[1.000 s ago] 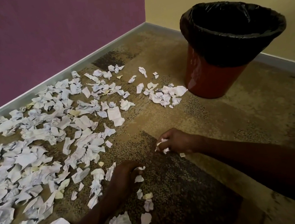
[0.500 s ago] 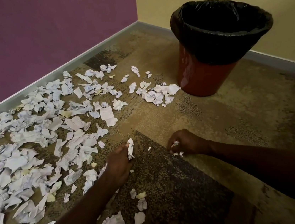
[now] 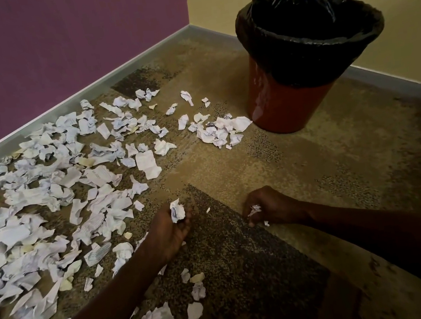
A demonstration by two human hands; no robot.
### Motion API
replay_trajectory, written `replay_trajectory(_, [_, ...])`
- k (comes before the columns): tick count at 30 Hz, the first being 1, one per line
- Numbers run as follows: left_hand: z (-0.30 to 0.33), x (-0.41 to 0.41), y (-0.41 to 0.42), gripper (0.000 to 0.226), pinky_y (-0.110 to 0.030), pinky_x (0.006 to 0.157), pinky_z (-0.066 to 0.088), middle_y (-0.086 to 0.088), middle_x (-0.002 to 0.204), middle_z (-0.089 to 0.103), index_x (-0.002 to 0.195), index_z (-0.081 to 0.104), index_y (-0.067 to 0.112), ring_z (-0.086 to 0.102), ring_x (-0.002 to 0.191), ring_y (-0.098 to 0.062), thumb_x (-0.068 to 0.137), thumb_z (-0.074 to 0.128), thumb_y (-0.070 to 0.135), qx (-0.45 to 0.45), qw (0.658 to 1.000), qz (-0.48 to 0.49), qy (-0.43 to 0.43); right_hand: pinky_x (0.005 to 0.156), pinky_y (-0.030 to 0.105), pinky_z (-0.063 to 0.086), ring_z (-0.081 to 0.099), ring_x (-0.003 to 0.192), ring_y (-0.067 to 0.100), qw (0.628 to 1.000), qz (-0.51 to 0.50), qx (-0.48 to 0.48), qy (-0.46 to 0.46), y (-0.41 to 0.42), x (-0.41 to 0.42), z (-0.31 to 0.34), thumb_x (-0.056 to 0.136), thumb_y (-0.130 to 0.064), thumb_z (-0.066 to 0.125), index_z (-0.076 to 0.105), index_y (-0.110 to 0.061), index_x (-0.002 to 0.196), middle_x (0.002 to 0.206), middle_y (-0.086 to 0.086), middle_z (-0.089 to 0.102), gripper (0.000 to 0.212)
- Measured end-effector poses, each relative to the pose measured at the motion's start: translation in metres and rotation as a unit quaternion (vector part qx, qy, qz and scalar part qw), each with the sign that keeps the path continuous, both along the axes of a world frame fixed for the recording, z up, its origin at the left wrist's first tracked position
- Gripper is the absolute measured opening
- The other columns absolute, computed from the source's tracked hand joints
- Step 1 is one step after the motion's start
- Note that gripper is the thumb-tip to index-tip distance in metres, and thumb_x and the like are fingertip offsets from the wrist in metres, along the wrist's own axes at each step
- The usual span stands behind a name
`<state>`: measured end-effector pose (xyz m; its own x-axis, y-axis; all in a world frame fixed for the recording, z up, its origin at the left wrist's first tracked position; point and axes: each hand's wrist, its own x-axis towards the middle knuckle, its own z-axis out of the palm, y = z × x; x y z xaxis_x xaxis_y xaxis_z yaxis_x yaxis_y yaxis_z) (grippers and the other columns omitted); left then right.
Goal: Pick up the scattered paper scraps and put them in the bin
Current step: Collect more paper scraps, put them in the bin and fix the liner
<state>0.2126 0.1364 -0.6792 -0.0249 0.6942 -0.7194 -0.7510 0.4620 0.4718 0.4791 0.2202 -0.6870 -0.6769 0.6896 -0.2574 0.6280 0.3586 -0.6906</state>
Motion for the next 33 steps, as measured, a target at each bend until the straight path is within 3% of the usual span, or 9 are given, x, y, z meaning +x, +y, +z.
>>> replay_trajectory(6, [-0.003,-0.006,0.000,0.026,-0.015,0.035,0.032,-0.001,0.061,0.048,0.080,0.049,0.012,0.040,0.041,-0.006,0.101,0.037,0.019,0.001,0.999,-0.023,0.048,0.071,0.028,0.054,0.068,0.078,0.008,0.997,0.057,-0.005,-0.056,0.005,-0.007,0.000,0.076,-0.013,0.075,0.069,-0.021,0.078,0.083,-0.003,0.071,0.011])
replay_trajectory(9, [0.000,-0.005,0.001,0.025,-0.014,0.034,0.029,0.001,0.056,0.046,0.083,0.054,0.008,0.035,0.038,-0.006,0.101,0.038,0.015,-0.009,0.998,-0.001,0.065,0.065,0.032,0.057,0.071,0.076,0.017,0.998,0.020,-0.040,-0.039,0.007,-0.012,-0.002,0.079,-0.008,0.072,0.069,-0.011,0.079,0.082,0.002,0.073,0.005])
replay_trajectory(13, [-0.004,-0.008,0.001,0.026,-0.015,0.031,0.027,0.001,0.059,0.045,0.090,0.054,0.006,0.033,0.035,-0.005,0.103,0.035,0.019,-0.009,0.999,0.007,0.037,0.059,0.015,0.052,0.066,0.065,0.000,0.997,-0.028,-0.060,0.040,0.010,-0.033,0.001,0.079,-0.009,0.076,0.073,-0.015,0.080,0.077,-0.004,0.071,0.007])
replay_trajectory(15, [-0.004,-0.010,-0.001,0.028,-0.015,0.030,0.028,-0.002,0.068,0.044,0.085,0.050,0.008,0.036,0.035,-0.006,0.103,0.039,0.026,-0.014,0.999,0.021,0.043,0.064,0.012,0.048,0.063,0.066,-0.005,0.998,-0.026,-0.042,0.047,0.011,-0.049,0.003,0.079,-0.008,0.076,0.076,-0.013,0.087,0.082,-0.003,0.072,0.009])
replay_trajectory(20, [0.003,-0.015,-0.009,0.053,-0.016,0.034,0.037,-0.001,0.056,0.043,0.074,0.046,0.013,0.041,0.038,-0.008,0.083,0.050,0.065,0.005,0.990,-0.034,0.140,0.068,0.009,0.041,0.060,0.084,0.003,0.998,0.032,0.031,0.033,0.006,-0.081,0.004,0.080,-0.001,0.071,0.075,-0.010,0.099,0.099,0.003,0.073,0.022])
replay_trajectory(23, [0.012,-0.021,-0.012,0.048,-0.021,0.043,0.049,-0.002,0.057,0.054,0.077,0.049,0.011,0.053,0.049,-0.011,0.086,0.052,0.058,0.018,0.995,-0.021,0.096,0.068,0.018,0.033,0.056,0.093,0.015,0.994,0.085,0.074,-0.017,0.002,-0.086,-0.002,0.088,-0.009,0.065,0.069,-0.011,0.105,0.105,0.009,0.066,0.018])
replay_trajectory(27, [0.019,-0.031,-0.018,0.029,-0.039,0.065,0.061,-0.021,0.087,0.071,0.102,0.054,0.006,0.071,0.080,-0.030,0.099,0.048,0.035,0.008,0.999,0.000,0.048,0.075,0.026,0.030,0.052,0.095,0.026,0.990,0.093,0.095,-0.051,0.000,-0.087,-0.011,0.092,-0.017,0.054,0.060,-0.016,0.101,0.099,0.011,0.053,0.010])
replay_trajectory(30, [0.021,-0.039,-0.021,0.012,-0.029,0.054,0.059,-0.017,0.080,0.071,0.100,0.055,0.004,0.071,0.064,-0.023,0.099,0.046,0.012,0.000,1.000,0.014,0.017,0.073,0.028,0.034,0.052,0.090,0.025,0.990,0.102,0.081,-0.056,0.001,-0.089,-0.009,0.087,-0.010,0.051,0.056,-0.021,0.092,0.092,0.006,0.048,0.013])
replay_trajectory(33, [0.024,-0.039,-0.023,0.014,-0.016,0.034,0.038,-0.001,0.059,0.053,0.083,0.050,0.011,0.050,0.042,-0.008,0.096,0.051,0.015,0.008,0.996,-0.012,0.083,0.060,0.020,0.040,0.058,0.074,0.018,0.997,0.055,0.043,-0.037,0.006,-0.092,-0.007,0.074,0.011,0.050,0.064,-0.006,0.077,0.079,0.007,0.064,0.022])
